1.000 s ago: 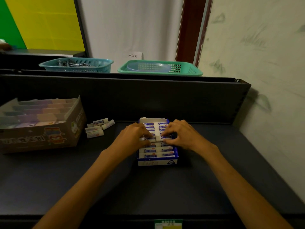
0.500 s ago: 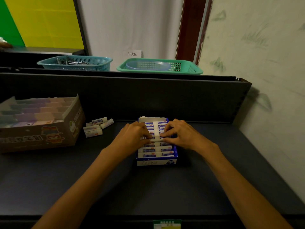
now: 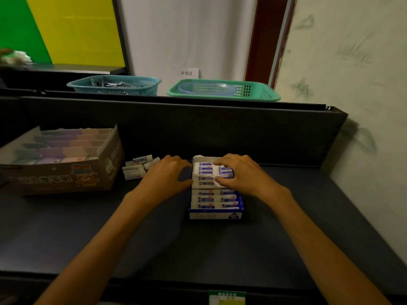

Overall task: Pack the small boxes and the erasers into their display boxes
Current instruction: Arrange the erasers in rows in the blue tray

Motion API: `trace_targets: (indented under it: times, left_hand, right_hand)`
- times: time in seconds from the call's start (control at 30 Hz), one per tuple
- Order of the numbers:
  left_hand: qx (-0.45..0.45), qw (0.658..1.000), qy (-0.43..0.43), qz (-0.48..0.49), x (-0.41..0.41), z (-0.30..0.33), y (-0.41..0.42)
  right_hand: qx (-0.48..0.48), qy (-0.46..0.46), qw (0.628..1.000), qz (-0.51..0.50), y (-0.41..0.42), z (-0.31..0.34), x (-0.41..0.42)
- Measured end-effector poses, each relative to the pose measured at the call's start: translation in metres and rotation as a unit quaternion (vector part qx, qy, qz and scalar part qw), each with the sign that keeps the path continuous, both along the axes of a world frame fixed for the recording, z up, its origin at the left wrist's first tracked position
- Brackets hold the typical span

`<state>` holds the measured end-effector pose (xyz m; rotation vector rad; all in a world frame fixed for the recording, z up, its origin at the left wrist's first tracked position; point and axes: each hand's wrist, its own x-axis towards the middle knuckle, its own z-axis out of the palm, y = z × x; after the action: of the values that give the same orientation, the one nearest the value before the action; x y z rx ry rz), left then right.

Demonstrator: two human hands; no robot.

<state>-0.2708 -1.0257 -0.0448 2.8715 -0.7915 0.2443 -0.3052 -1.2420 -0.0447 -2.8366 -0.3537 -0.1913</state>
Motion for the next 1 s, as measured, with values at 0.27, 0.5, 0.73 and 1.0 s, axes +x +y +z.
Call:
trace_targets:
  times: [0.27, 0.5, 0.73, 1.0]
  left_hand:
    - [0.016, 0.997, 0.005, 0.079, -0.011, 0.003, 0.055]
    - [0.014, 0.994, 0.006, 0.105, -0.004, -0.002, 0.084]
    - [-0.026, 0.996, 0.026, 0.083, 0.021, -0.011, 0.091]
    - [-0.025, 0.997, 0.024, 0.068, 0.051, -0.023, 0.113]
  right_hand:
    - [-0.022, -0.016, 0.999, 0.042, 0.047, 0.002, 0.012]
    - [-0.05, -0.002, 0.996, 0.07, 0.08, -0.002, 0.031]
    - [-0.034, 0.024, 0.997, 0.063, 0.104, -0.012, 0.053]
    - [-0.021, 0.037, 0.998, 0.046, 0.125, -0.013, 0.087]
